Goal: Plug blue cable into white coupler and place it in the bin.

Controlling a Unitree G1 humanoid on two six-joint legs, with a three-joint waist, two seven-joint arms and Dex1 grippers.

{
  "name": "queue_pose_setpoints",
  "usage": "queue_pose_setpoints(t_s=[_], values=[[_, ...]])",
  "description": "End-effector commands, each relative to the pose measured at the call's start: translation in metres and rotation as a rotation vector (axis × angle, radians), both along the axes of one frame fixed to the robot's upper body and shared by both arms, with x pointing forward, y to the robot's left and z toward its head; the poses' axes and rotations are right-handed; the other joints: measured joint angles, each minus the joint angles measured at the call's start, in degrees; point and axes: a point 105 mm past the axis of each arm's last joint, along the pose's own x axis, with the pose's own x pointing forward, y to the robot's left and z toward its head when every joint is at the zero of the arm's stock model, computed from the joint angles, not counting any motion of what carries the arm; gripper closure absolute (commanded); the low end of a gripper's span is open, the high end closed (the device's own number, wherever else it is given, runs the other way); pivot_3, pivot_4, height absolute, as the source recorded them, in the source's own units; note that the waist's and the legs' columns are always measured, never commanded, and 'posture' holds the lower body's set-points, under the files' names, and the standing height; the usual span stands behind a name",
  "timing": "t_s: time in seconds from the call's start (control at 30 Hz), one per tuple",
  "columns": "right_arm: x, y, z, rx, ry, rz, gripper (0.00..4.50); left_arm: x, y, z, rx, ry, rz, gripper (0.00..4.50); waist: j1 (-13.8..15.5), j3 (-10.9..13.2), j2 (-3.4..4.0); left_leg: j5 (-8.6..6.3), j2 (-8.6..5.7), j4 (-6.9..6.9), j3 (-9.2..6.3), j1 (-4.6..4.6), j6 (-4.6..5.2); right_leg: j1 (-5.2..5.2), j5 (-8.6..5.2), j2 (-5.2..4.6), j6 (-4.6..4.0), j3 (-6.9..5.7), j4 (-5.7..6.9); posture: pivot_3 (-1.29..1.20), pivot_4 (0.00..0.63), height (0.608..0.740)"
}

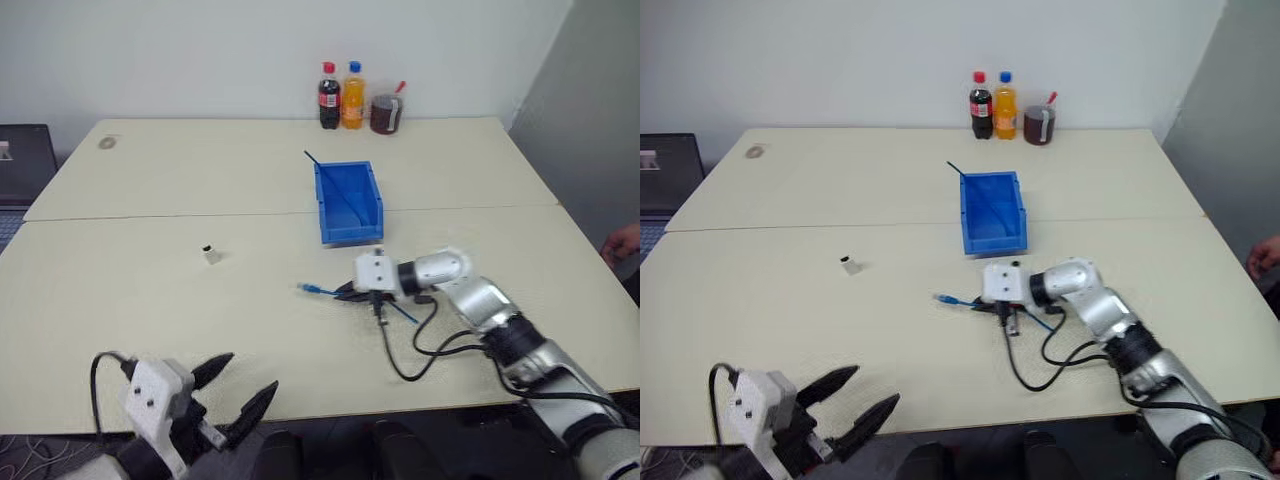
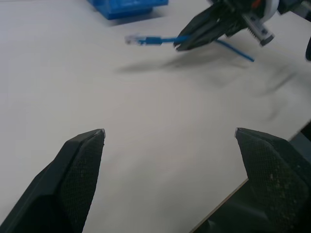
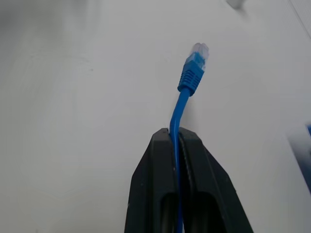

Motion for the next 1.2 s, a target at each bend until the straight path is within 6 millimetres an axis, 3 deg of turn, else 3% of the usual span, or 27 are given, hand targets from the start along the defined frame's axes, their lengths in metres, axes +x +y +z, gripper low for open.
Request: queue_pose_setpoints(t_s=[0.03, 0.23, 0.43, 0.63, 0.87, 1.0, 1.1, 1.2], values=[[0.009, 0.015, -0.014, -0.059, -0.120, 0.052, 4.48, -0.004, -0.002, 0.009, 0.033, -0.085, 0.101, 0.00, 0.3, 0.0, -0.07, 0.00, -0.01, -0.01, 0.08, -0.02, 0.00, -0.04, -0.05, -0.03, -0.08, -0.03, 0.00, 0.00, 0.150, 0.740], [0.013, 0.020, -0.035, -0.132, -0.214, 0.115, 4.48, -0.011, 0.007, 0.008, 0.063, -0.087, 0.217, 0.00, -0.3, 0.0, -0.09, -0.02, -0.02, -0.07, 0.34, 0.07, 0.01, -0.04, -0.08, -0.06, -0.13, 0.17, -0.08, 0.00, 0.150, 0.740], [0.006, 0.018, -0.038, -0.101, -0.147, 0.132, 3.13, -0.009, 0.008, 0.008, 0.068, -0.091, 0.188, 0.00, -0.7, 0.0, -0.08, -0.02, -0.03, -0.06, 0.34, 0.18, 0.02, -0.05, -0.08, 0.03, -0.13, 0.56, -0.06, 0.00, 0.150, 0.740], [-0.006, -0.001, -0.019, 0.020, 0.128, 0.036, 1.74, 0.010, 0.024, 0.011, 0.145, -0.115, 0.041, 0.00, -0.3, 0.0, -0.04, -0.07, -0.01, -0.15, 0.33, 0.09, 0.05, -0.08, -0.10, 0.15, -0.08, 0.65, -0.25, 0.00, 0.150, 0.740], [-0.026, -0.053, 0.028, 0.146, 0.338, -0.149, 0.07, 0.075, 0.048, 0.029, 0.241, -0.172, -0.272, 0.00, 1.3, 0.2, 0.26, -0.07, -0.03, -0.15, 0.23, -0.10, 0.06, -0.06, -0.11, 0.21, 0.01, 0.43, -0.22, 0.00, 0.150, 0.740], [-0.038, -0.071, 0.055, 0.232, 0.442, -0.266, 0.03, 0.123, 0.050, 0.033, 0.293, -0.182, -0.453, 0.00, 1.1, 0.3, 0.35, -0.07, -0.12, -0.14, 0.32, -0.08, 0.04, -0.09, 0.06, 0.35, 0.27, 0.50, -0.21, 0.00, 0.150, 0.740], [-0.043, -0.083, 0.068, 0.275, 0.468, -0.360, 0.03, 0.157, 0.040, 0.035, 0.314, -0.193, -0.601, 0.00, 1.0, 0.3, 0.33, -0.08, -0.12, -0.18, 0.40, -0.10, 0.03, -0.10, 0.20, 0.42, 0.53, 0.50, -0.26, 0.00, 0.150, 0.740], [-0.051, -0.091, 0.075, 0.303, 0.517, -0.416, 0.03, 0.171, 0.029, 0.029, 0.324, -0.155, -0.761, 0.00, 1.0, 0.2, 0.26, -0.08, -0.10, -0.11, 0.47, -0.76, 0.02, -0.65, 0.26, 0.49, 0.59, 0.37, -0.26, 0.00, 0.150, 0.740]])
